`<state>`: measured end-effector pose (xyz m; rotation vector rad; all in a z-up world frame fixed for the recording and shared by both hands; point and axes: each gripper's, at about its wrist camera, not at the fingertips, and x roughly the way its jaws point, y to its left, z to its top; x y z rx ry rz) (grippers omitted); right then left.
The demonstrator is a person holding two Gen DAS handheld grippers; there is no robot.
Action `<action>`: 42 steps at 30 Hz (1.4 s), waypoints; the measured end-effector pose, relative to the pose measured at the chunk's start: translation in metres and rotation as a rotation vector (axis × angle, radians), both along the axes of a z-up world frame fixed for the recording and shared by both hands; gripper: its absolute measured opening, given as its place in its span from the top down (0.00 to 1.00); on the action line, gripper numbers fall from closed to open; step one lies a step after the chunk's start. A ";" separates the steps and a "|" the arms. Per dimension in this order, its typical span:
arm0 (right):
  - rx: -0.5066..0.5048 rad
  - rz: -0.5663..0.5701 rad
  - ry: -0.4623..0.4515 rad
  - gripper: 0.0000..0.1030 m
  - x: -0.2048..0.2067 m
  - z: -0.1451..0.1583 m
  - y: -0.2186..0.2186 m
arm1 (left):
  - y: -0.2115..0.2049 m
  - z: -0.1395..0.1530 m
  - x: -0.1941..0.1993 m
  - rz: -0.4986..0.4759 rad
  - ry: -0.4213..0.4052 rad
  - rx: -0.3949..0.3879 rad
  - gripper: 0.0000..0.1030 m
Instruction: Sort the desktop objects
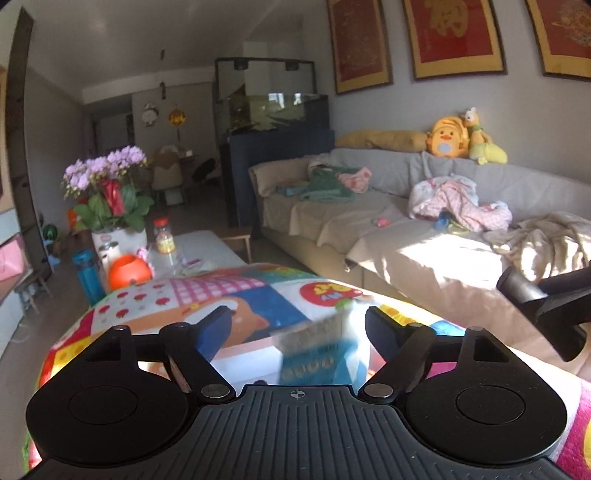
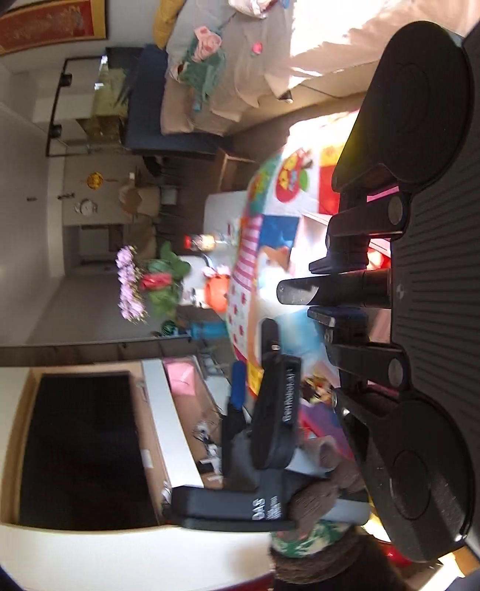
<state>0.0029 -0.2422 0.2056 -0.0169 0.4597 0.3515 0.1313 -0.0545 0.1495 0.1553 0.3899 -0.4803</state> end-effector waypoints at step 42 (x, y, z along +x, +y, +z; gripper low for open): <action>-0.504 0.280 0.059 0.64 0.077 -0.163 0.287 | 0.222 -0.108 -0.105 0.509 0.153 -0.019 0.02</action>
